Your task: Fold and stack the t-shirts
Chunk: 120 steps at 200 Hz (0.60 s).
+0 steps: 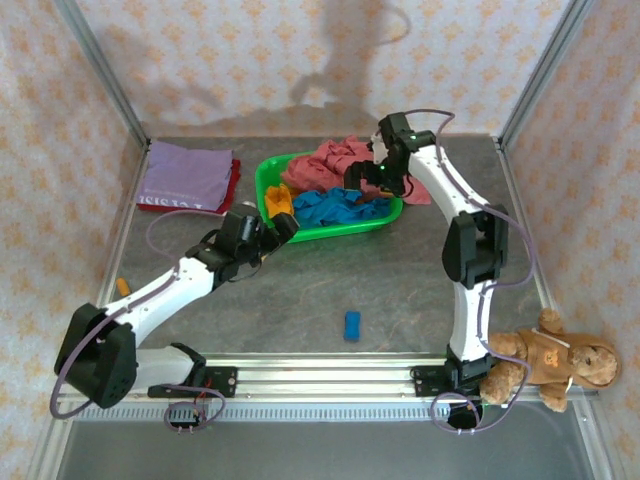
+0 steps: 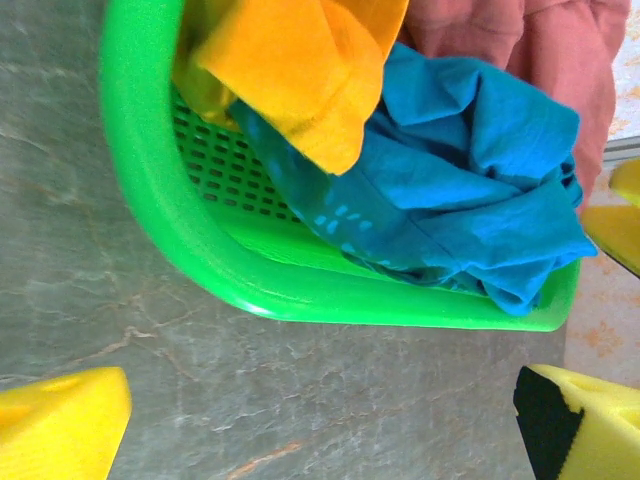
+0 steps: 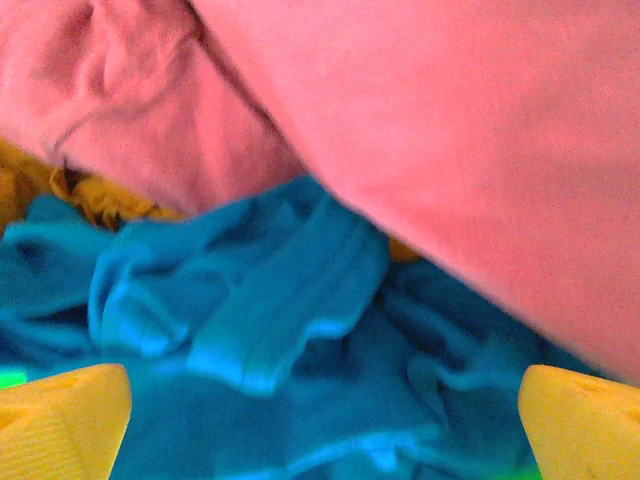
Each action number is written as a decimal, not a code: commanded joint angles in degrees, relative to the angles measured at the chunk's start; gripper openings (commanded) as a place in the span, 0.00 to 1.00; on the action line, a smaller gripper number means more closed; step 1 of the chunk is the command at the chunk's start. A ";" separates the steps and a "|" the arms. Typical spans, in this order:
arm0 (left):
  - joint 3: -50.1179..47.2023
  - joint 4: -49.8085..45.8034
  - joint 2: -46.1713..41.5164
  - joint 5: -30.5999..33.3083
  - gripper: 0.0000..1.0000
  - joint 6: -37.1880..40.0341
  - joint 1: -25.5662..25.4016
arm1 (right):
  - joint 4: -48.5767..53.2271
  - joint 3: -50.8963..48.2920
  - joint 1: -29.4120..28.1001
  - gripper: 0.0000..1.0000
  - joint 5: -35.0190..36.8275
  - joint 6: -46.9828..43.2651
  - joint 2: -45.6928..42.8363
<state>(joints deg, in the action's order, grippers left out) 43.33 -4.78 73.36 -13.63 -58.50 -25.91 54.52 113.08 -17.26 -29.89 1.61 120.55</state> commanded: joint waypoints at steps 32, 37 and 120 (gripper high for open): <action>5.66 12.59 10.76 -1.35 0.99 -6.79 -0.45 | 3.64 6.87 2.68 0.99 1.24 2.29 7.20; 7.29 11.59 12.04 -1.41 0.99 -6.17 -0.44 | 4.10 6.75 2.90 0.99 1.86 2.41 7.39; 32.04 6.60 33.87 -4.12 0.99 -2.27 0.29 | 2.58 -17.28 4.84 0.99 9.11 7.06 -8.18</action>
<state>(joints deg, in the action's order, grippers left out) 67.72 1.50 103.22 -15.70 -62.59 -25.61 54.37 103.07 -12.99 -23.68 5.41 119.63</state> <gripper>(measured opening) 0.994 0.993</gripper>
